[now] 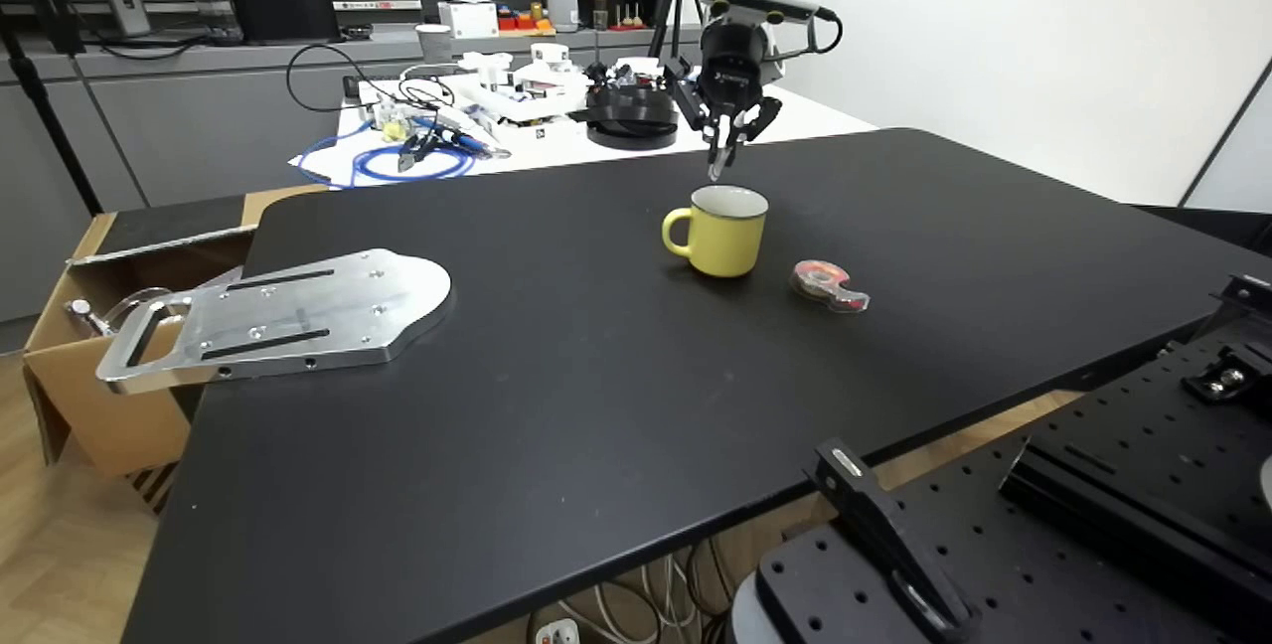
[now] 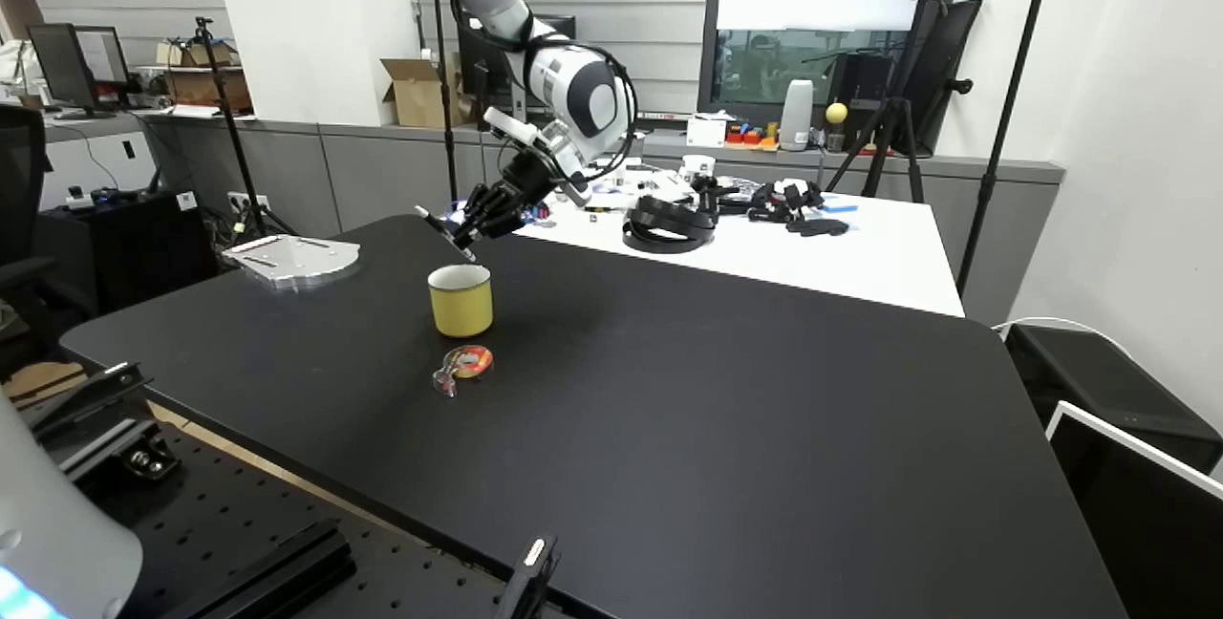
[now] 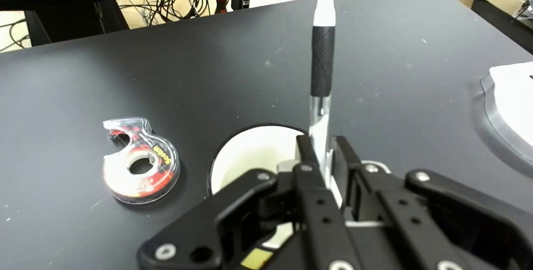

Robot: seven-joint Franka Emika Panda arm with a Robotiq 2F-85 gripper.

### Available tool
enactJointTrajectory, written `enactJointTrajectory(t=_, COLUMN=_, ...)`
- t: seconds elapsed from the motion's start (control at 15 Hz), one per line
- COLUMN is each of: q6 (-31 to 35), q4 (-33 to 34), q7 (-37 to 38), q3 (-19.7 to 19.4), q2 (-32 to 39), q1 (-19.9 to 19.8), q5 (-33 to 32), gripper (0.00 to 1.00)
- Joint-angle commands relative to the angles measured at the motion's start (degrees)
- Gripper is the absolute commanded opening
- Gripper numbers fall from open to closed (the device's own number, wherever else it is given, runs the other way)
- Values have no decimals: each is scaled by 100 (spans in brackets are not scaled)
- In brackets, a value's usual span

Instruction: Put the pen in the mug

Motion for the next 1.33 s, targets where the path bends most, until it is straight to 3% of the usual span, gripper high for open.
enactJointTrajectory(t=0.0, q6=-368, q4=561, q7=218, q3=82, q2=366, q1=-158, q5=117, gripper=4)
enactJointTrajectory(t=0.47, q6=-525, q4=854, q7=235, q3=60, q2=662, q1=-263, q5=162, gripper=4)
enactJointTrajectory(t=0.93, q6=8, q4=831, q7=202, q3=-45, q2=700, q1=-95, q5=-162, gripper=4)
enactJointTrajectory(t=1.0, q6=52, q4=823, q7=200, q3=-34, q2=696, q1=-87, q5=-182, gripper=7)
enactJointTrajectory(t=1.07, q6=76, q4=819, q7=195, q3=-30, q2=685, q1=-71, q5=-224, gripper=41)
enactJointTrajectory(t=1.2, q6=92, q4=833, q7=190, q3=-7, q2=660, q1=-50, q5=-265, gripper=41)
enactJointTrajectory(t=1.27, q6=69, q4=840, q7=189, q3=10, q2=610, q1=-31, q5=-277, gripper=46)
